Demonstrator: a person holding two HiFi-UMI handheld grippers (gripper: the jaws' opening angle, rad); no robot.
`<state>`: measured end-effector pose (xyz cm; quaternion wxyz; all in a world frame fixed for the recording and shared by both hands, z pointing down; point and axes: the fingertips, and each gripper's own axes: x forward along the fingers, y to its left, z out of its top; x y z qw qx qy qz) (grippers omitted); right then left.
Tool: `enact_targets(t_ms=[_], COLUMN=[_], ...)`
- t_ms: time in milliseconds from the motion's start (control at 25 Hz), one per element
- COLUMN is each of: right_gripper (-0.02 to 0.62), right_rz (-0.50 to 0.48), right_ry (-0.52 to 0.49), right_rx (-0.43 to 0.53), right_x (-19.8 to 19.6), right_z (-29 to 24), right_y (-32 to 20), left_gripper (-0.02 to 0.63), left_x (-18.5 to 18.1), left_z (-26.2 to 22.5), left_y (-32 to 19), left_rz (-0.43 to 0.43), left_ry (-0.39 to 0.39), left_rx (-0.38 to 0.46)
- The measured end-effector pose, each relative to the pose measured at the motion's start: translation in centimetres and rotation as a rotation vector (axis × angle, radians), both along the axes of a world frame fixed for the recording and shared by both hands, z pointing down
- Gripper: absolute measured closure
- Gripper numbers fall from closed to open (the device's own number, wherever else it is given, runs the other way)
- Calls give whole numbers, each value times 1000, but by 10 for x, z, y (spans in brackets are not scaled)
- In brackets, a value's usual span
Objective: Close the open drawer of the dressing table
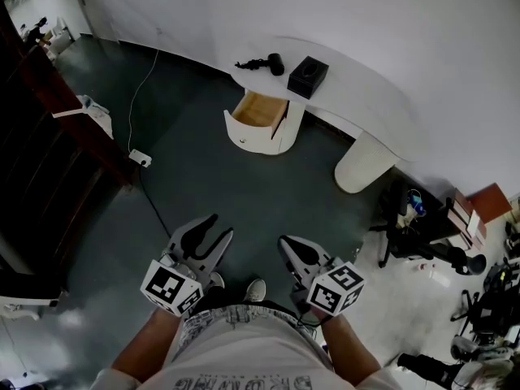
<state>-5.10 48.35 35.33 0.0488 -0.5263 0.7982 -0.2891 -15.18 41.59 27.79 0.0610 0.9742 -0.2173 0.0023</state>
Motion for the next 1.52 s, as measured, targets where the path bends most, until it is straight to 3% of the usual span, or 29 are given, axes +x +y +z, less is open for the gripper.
enact_targets(t_ms=[880, 1520], right_gripper=[586, 586], right_rz=[16, 72], right_ry=[0, -21], right_rx=[3, -47], right_x=[49, 84], right_z=[6, 20], right_y=[-59, -191], left_gripper=[437, 437], left_x=[46, 91], left_z=[5, 24], left_y=[-65, -205], left_rz=[10, 85], left_ry=[-1, -27], left_rx=[-3, -47])
